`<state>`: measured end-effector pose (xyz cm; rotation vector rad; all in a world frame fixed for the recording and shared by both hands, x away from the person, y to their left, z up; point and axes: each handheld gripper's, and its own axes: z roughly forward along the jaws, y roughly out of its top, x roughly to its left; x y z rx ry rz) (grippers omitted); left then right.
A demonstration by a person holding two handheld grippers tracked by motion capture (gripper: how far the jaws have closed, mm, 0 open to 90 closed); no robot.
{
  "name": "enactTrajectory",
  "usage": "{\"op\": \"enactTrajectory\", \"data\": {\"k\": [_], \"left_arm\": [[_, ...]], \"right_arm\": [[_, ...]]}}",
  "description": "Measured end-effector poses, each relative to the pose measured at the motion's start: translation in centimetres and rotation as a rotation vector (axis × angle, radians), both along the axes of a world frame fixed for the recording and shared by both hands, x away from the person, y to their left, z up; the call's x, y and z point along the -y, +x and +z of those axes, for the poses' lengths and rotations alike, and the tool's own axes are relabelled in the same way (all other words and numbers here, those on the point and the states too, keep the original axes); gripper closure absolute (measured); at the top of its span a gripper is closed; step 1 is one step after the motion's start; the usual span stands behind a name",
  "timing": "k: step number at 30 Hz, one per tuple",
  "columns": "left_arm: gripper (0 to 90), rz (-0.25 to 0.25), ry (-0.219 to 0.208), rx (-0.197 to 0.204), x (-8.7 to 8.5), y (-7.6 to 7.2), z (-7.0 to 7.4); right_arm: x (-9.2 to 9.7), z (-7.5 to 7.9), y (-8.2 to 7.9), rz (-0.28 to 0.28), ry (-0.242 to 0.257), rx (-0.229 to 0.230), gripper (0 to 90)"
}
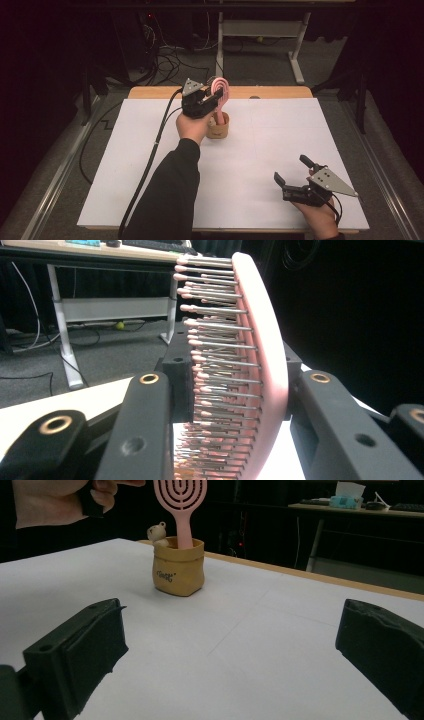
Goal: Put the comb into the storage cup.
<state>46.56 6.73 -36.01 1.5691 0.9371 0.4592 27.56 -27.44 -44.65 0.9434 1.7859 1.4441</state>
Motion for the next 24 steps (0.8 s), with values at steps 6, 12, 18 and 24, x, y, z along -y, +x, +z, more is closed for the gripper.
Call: {"op": "enactTrajectory", "data": {"k": [6, 12, 18, 24], "left_arm": [[63.2, -0.003, 0.004, -0.002, 0.22, -0.11, -0.06], [63.0, 0.003, 0.007, -0.009, 0.33, -0.08, -0.14], [62.7, 0.003, 0.012, -0.011, 0.31, -0.05, -0.13], [62.6, 0.004, 0.020, -0.015, 0.28, -0.10, -0.04]], "right_arm": [[-0.05, -0.03, -0.03, 0.002, -0.004, 0.001, 0.3], [0.08, 0.04, -0.09, 0.000, -0.001, 0.006, 0.3], [0.06, -0.03, -0.05, 0.001, -0.002, 0.003, 0.3], [0.02, -0.07, -0.02, -0.004, -0.008, 0.000, 0.3]]}}
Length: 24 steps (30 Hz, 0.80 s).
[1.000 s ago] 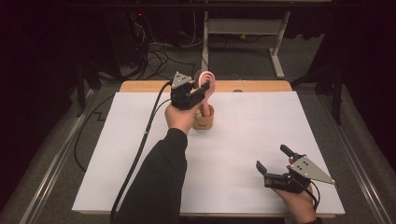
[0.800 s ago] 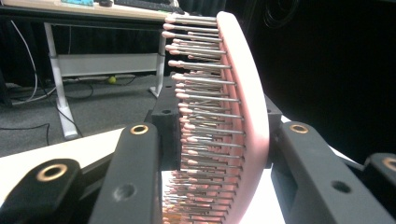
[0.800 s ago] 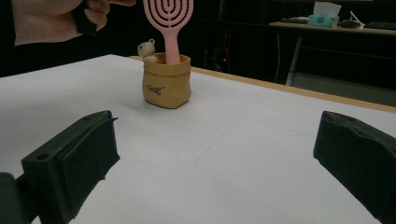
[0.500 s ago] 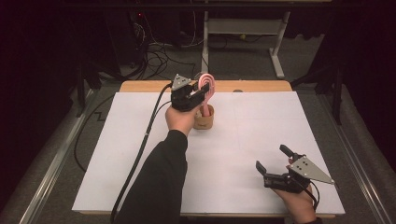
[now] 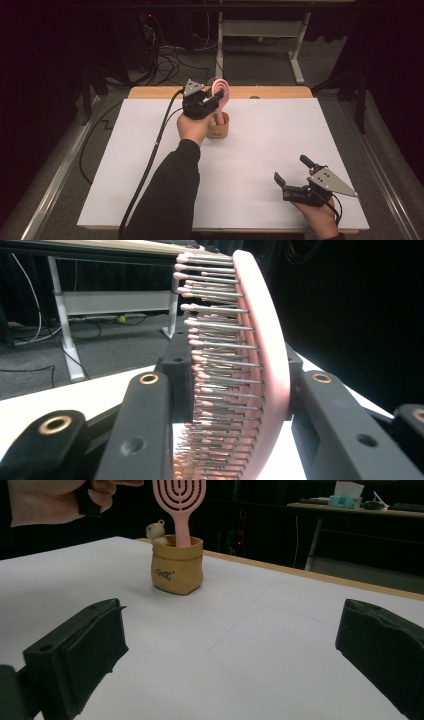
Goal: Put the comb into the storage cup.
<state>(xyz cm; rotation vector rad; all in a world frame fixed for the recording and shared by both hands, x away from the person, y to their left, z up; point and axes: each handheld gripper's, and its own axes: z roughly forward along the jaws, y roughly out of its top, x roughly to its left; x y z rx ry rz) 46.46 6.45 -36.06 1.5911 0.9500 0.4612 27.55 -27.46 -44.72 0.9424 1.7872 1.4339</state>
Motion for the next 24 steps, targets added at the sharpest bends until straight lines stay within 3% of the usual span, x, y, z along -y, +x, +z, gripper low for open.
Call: {"op": "enactTrajectory", "data": {"k": [8, 17, 24], "left_arm": [[62.0, 0.000, 0.010, -0.016, -0.45, 0.14, 0.14], [60.8, 0.002, 0.036, 0.000, -0.55, 0.05, 0.23], [57.0, -0.010, 0.040, -0.021, -0.82, 0.18, 0.22]], "right_arm": [[-0.01, 0.04, -0.01, -0.001, -0.001, 0.002, 0.3], [-0.01, 0.08, -0.04, -0.006, -0.003, 0.004, 0.4], [-0.07, 0.08, -0.04, -0.004, -0.004, 0.004, 0.4]]}}
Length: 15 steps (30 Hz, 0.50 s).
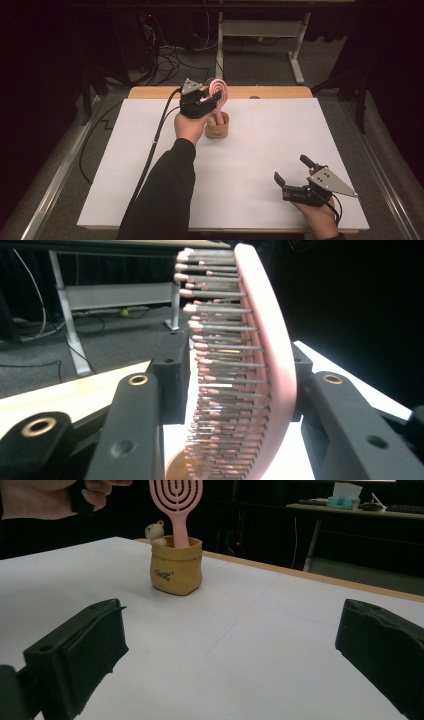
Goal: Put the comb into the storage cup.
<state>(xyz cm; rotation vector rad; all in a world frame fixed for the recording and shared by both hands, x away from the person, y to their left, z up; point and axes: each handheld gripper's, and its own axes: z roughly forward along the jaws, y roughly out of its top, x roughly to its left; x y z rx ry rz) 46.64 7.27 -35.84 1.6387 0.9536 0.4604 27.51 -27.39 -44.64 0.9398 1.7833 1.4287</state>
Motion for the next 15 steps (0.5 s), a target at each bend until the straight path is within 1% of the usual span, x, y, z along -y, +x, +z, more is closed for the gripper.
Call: {"op": "enactTrajectory", "data": {"k": [3, 4, 6, 11, 12, 13, 14, 15], "left_arm": [[56.9, 0.003, 0.010, 0.005, -0.04, -0.06, 0.07], [52.2, 0.006, 0.011, 0.004, -0.05, -0.05, 0.09], [52.1, 0.012, 0.006, -0.007, -0.16, 0.00, 0.11], [52.0, 0.011, 0.023, -0.001, -0.18, -0.05, 0.13], [48.3, 0.015, 0.026, -0.003, -0.19, -0.03, 0.12], [48.3, 0.012, 0.023, -0.008, -0.25, 0.01, 0.08], [48.2, 0.012, 0.033, -0.003, -0.28, -0.03, 0.09], [48.2, 0.012, 0.033, -0.003, -0.28, -0.03, 0.09]], "right_arm": [[-0.02, 0.01, -0.02, 0.000, 0.001, -0.001, 0.4], [-0.01, 0.01, -0.02, 0.000, 0.001, 0.000, 0.4], [-0.01, 0.01, -0.03, 0.000, 0.002, -0.001, 0.4], [-0.01, 0.02, -0.03, 0.000, 0.003, 0.001, 0.4], [-0.01, 0.02, -0.02, -0.001, 0.003, 0.000, 0.4], [-0.01, 0.02, -0.02, -0.001, 0.003, 0.000, 0.4], [-0.01, 0.03, -0.03, -0.001, 0.003, 0.001, 0.4], [-0.01, 0.03, -0.03, -0.001, 0.003, 0.001, 0.4]]}}
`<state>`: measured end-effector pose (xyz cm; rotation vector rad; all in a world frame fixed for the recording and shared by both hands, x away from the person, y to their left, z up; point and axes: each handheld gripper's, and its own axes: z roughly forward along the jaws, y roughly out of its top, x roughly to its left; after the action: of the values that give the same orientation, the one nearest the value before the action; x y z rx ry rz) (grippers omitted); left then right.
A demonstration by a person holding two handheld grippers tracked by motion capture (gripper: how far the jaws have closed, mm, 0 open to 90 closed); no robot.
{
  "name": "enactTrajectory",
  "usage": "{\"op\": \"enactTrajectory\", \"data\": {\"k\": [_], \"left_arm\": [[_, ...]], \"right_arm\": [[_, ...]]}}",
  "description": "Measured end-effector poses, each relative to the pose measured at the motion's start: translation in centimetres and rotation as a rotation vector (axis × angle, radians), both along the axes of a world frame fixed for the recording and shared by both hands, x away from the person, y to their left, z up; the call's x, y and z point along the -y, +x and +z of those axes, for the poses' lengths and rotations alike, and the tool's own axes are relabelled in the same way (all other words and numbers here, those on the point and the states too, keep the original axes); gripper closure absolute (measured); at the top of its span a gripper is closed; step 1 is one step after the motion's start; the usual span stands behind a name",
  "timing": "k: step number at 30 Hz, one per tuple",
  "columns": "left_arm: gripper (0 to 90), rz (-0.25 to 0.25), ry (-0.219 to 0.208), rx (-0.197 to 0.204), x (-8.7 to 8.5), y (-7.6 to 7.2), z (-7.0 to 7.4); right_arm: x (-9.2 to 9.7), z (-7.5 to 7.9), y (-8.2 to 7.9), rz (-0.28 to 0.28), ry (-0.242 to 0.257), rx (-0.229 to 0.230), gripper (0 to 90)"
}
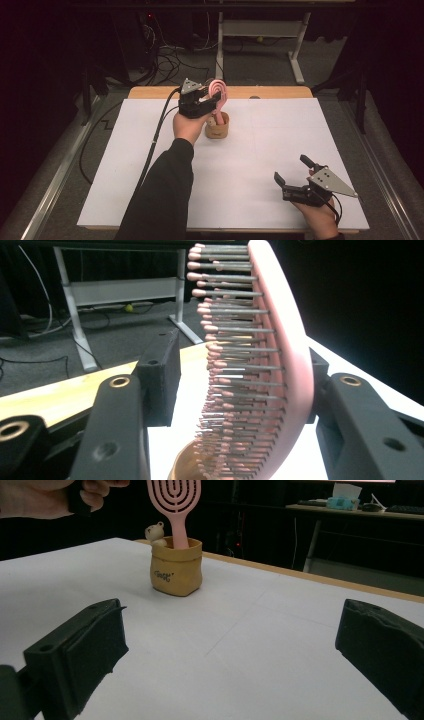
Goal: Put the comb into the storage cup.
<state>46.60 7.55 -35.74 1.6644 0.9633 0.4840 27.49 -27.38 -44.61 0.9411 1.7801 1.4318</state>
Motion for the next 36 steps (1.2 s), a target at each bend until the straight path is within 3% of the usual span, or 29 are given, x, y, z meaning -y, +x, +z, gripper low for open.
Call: {"op": "enactTrajectory", "data": {"k": [4, 10, 17, 20, 27, 36], "left_arm": [[48.1, -0.005, 0.010, 0.010, -0.06, -0.07, 0.06], [40.7, -0.007, 0.008, 0.011, -0.23, -0.07, 0.13], [21.7, 0.020, 0.012, -0.007, -0.21, 0.10, 0.04], [21.6, 0.025, 0.017, -0.008, -0.24, 0.11, 0.04], [5.2, 0.031, 0.014, -0.034, -0.68, 0.28, 0.10], [0.0, 0.006, 0.015, -0.038, -0.44, 0.00, -0.01]], "right_arm": [[-0.02, -0.02, 0.03, 0.000, -0.001, -0.001, 0.4], [-0.06, -0.02, 0.03, 0.001, -0.002, 0.000, 0.4], [-0.10, -0.02, 0.02, 0.002, -0.002, 0.000, 0.4], [-0.10, -0.02, 0.02, 0.003, -0.002, 0.000, 0.4], [-0.10, -0.04, 0.02, 0.003, -0.001, 0.000, 0.4], [-0.18, -0.06, 0.05, 0.005, -0.003, -0.001, 0.4]]}}
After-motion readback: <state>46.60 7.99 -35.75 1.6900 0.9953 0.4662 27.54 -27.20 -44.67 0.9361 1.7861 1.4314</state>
